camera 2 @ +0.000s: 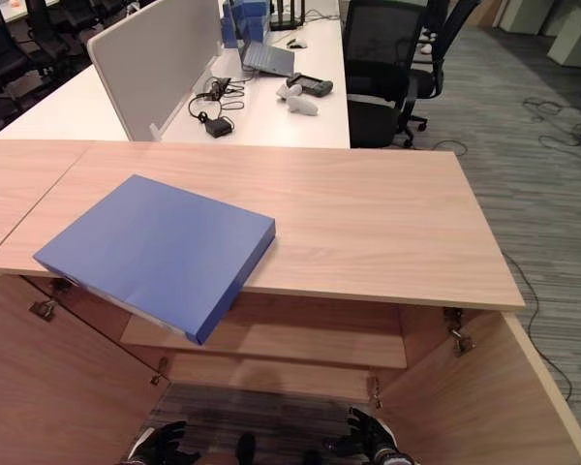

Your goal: Put the empty folder in the office cabinet

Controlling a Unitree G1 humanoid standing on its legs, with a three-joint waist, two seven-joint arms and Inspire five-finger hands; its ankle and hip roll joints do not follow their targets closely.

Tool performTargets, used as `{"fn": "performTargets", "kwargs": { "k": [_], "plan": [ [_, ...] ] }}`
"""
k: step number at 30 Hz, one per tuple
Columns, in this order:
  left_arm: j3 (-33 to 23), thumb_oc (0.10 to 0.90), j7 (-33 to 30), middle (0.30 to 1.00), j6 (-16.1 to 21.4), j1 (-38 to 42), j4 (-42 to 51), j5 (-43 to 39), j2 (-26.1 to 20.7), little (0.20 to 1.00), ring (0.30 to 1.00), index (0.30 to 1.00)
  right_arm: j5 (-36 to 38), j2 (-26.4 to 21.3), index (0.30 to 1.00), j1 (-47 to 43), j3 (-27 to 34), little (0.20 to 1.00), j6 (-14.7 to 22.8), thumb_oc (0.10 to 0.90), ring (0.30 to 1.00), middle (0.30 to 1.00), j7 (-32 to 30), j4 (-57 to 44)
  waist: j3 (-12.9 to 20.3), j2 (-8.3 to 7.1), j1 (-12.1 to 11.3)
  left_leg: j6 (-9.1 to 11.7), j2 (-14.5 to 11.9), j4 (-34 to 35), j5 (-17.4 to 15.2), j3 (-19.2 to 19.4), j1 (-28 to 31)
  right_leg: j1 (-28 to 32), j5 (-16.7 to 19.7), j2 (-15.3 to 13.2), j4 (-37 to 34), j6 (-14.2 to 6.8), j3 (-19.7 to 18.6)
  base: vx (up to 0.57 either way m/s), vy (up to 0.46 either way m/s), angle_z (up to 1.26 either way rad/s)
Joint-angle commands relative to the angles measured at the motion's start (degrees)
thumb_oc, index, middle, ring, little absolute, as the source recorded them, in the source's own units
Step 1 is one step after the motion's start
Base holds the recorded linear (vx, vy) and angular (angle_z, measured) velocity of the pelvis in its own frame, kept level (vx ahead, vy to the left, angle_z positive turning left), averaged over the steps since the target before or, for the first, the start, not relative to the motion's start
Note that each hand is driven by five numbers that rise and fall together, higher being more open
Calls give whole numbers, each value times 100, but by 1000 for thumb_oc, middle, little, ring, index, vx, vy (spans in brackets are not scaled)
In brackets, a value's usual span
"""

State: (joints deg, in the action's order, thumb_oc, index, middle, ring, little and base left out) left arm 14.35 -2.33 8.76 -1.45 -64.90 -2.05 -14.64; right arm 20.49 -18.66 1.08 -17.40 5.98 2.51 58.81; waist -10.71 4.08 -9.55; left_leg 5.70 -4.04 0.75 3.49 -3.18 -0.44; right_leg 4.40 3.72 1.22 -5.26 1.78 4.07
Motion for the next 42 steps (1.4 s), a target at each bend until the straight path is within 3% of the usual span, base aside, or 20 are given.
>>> {"fn": "performTargets", "kwargs": {
  "k": [1, 4, 5, 6, 7, 11, 25, 30, 33, 34, 35, 38, 42],
  "plan": [
    [210, 800, -53, 900, 190, 330, 67, -146, -133, 900, 900, 900, 109, -99, 900, -338, 104, 900, 262, 800, 900, 900, -14, -390, -178, -441, 35, 281, -304, -737, 231, 320, -631, 833, -997, -631, 107, -707, -61, -170, -7, 29],
    [222, 800, -9, 900, 179, 252, -21, -77, -132, 900, 900, 900, 145, -107, 900, -307, 136, 900, 254, 800, 900, 900, 45, -322, -38, -479, 156, 289, -423, -918, -37, 180, -154, 585, -924, -711, 231, -726, 27, -114, 40, 41],
    [223, 800, -2, 900, 173, 216, -73, -34, -139, 900, 900, 900, 177, -110, 900, -313, 148, 900, 249, 800, 900, 900, 69, -295, 74, -459, 286, 346, -669, -891, -66, 170, 231, 428, -912, -728, 307, -753, 128, -94, 83, 25],
    [223, 800, -3, 900, 173, 211, -72, -34, -137, 900, 900, 900, 178, -112, 900, -310, 145, 900, 250, 800, 900, 900, 69, -296, 66, -449, 286, 351, -681, -883, -75, 172, 254, 443, -923, -718, 314, -749, 127, -30, 178, 30],
    [201, 800, 20, 900, 146, 134, -143, 56, -139, 900, 900, 900, 244, -102, 900, -198, 217, 900, 234, 800, 900, 900, 110, -338, 273, -337, 476, 327, -833, -311, -223, 548, 652, 418, -901, -665, 273, -814, 237, 28, 107, 33],
    [155, 800, 26, 900, 143, 139, -222, 117, -164, 900, 900, 900, 313, -23, 900, -112, 293, 900, 231, 800, 900, 900, 105, -287, 383, -325, 492, 344, -760, 74, -267, 727, 799, 496, -836, -701, 180, -878, 248, 44, 85, 31],
    [205, 800, -178, 900, 282, 267, 367, 208, -394, 900, 900, 900, 381, 245, 900, -51, 392, 900, 181, 800, 900, 900, 43, -137, 485, -519, 373, 98, -344, 386, -415, 616, 862, 508, -644, -1071, 178, -1121, 263, 11, 99, 4],
    [118, 800, -738, 900, 458, 183, 1871, 754, -795, 900, 900, 900, 358, 308, 900, 16, 489, 900, 291, 800, 900, 900, -111, -235, 512, -609, 213, 30, -255, 388, -392, 477, 782, 436, -584, -1128, 231, -1167, 312, -38, 39, 10],
    [-268, 800, -1076, 900, 555, -335, 3093, 1040, -904, 900, 900, 900, 267, 404, 900, 153, 539, 900, 421, 800, 900, 900, -258, -459, 515, -705, 28, -5, -210, 387, -407, 374, 734, 442, -561, -1167, 215, -1215, 370, -37, -3, 16],
    [-445, 800, -1044, 900, 592, -532, 3515, 937, -892, 900, 900, 900, 235, 405, 900, 193, 569, 900, 411, 800, 900, 900, -265, -478, 523, -723, -18, -14, -200, 389, -409, 352, 731, 451, -559, -1172, 204, -1219, 379, -24, 0, 6],
    [-877, 800, -904, 900, 633, -895, 4274, 109, -620, 900, 900, 900, 221, 412, 900, 299, 616, 900, 358, 800, 900, 900, -243, -488, 524, -736, -106, -31, -192, 387, -402, 300, 713, 468, -555, -1182, 194, -1206, 412, 0, 0, 0],
    [-1238, 800, -754, 900, 699, -1153, 5045, -615, -433, 900, 900, 900, 197, 382, 900, 331, 651, 900, 270, 800, 900, 900, -221, -548, 519, -736, -160, -39, -183, 389, -403, 251, 699, 491, -525, -1189, 161, -1203, 460, -16, -2, 8],
    [-1774, 800, -764, 900, 851, -1405, 6574, -67, -816, 900, 900, 900, 90, 430, 900, 290, 663, 900, 222, 800, 900, 900, -141, -357, 519, -747, -354, -32, -187, 424, -402, 254, 706, 512, -491, -1189, 60, -1216, 524, -28, -14, 12]
  ]
}}
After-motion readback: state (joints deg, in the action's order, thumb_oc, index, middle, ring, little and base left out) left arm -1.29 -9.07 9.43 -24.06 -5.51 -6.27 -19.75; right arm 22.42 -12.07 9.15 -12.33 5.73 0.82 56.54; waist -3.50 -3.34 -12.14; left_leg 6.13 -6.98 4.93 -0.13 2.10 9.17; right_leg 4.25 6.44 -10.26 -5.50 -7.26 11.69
